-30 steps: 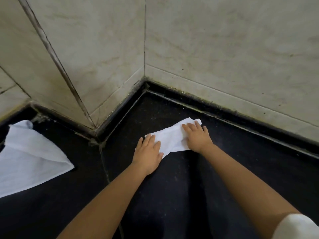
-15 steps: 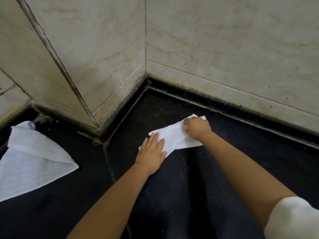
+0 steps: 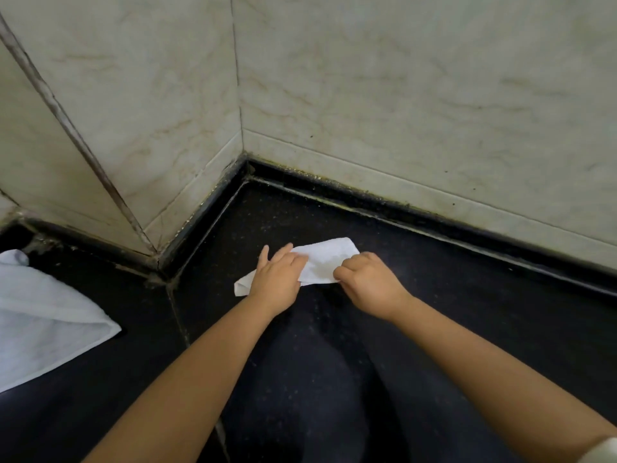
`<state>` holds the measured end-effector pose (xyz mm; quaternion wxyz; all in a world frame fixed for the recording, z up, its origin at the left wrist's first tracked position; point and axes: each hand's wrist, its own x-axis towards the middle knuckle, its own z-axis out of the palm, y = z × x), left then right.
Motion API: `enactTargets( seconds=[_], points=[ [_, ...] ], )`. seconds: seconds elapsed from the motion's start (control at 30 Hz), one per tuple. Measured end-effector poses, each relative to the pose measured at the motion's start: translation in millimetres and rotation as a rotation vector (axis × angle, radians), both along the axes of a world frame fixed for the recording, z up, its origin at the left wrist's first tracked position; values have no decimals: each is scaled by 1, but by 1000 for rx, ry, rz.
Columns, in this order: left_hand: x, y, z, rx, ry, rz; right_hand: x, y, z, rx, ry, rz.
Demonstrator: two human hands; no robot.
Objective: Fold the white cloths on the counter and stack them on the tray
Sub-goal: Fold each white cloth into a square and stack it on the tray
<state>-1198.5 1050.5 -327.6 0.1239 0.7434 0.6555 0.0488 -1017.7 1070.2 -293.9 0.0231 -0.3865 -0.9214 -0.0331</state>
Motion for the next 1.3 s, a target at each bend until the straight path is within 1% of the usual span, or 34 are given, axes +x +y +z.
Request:
enactTargets(
  seconds=[0.07,0.1,0.17,0.2,0.23,0.3,0.4,0.47,0.57,0.63,0.7,0.77,0.8,0.87,0.93,1.03,1.1,1.17,1.2,1.23,1.3],
  points=[
    [7,-3,10,38,44,-59,10,-14,5,-48,36,-34],
    [8,-6,15,85,-2,-80,15,-20,5,-84,48,-62],
    [14,-17,31,131,-133,-153,31,-29,10,-170,105,-202],
    [17,-21,44,138,-154,-194,39,-31,15,-200,130,-277],
    [21,-24,59,136,-124,-233,48,-31,21,-206,164,-340],
    [30,-20,93,151,-60,-248,66,-25,44,-142,244,-452],
    [51,-10,150,337,-87,-155,96,-17,100,50,412,-566],
    [66,-7,179,443,-125,-100,119,-18,137,152,492,-599],
    [88,-22,201,498,-170,-148,157,-41,167,348,589,-503],
    [99,-43,199,492,-187,-252,184,-71,165,391,577,-393],
    [107,-66,180,389,-135,-354,208,-106,146,341,472,-277],
    [114,-86,151,186,-13,-449,225,-140,117,181,349,-236],
    [117,-94,134,67,57,-486,230,-154,101,60,292,-245],
    [124,-112,105,-173,172,-551,237,-178,75,-258,133,-317],
    [133,-127,84,-428,245,-589,238,-197,53,-574,-1,-367],
    [144,-142,63,-822,331,-578,238,-218,34,-906,-79,-371],
    [150,-148,57,-1032,310,-505,239,-224,29,-1064,-114,-390],
    [154,-148,54,-1101,214,-424,244,-226,26,-1130,-108,-434],
    [157,-146,53,-1078,165,-398,247,-225,24,-1117,-91,-462],
    [158,-144,52,-1018,107,-385,251,-224,23,-1060,-69,-493],
    [159,-138,47,-814,-2,-362,258,-216,20,-872,5,-559]
  ],
)
